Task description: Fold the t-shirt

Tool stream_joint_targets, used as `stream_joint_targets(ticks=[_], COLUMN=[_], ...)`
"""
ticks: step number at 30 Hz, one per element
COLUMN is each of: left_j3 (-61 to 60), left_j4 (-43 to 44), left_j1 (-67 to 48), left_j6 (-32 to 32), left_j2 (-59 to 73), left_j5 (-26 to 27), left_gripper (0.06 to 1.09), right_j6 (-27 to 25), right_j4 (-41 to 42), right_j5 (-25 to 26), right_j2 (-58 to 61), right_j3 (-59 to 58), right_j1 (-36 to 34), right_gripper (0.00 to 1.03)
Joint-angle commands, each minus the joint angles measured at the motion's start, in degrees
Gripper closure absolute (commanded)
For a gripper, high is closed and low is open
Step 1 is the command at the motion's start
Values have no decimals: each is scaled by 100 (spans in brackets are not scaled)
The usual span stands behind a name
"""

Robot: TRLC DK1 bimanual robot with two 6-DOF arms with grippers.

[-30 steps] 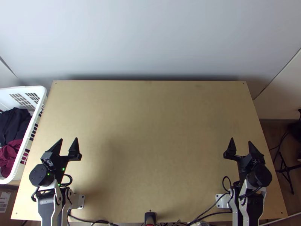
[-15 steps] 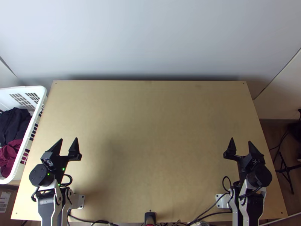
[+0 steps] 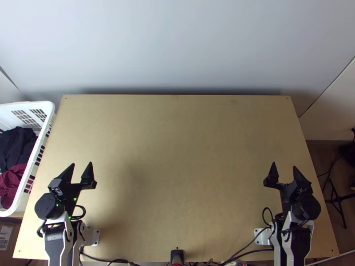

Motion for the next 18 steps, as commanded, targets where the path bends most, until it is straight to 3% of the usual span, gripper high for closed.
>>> stream_joint_targets(ticks=[1,18], left_j3=[1,1], left_j4=[0,-61], left_j1=[-38,-135], left_j6=[-98,-370], left_j2=[1,-8], left_j5=[-16,-218], left_gripper=[11,11], right_j6=[1,142], right_j4=[1,1], right_j5=[0,0], right_j2=[1,1], right_j3=[2,2], right_j1=[2,310], right_gripper=[4,4])
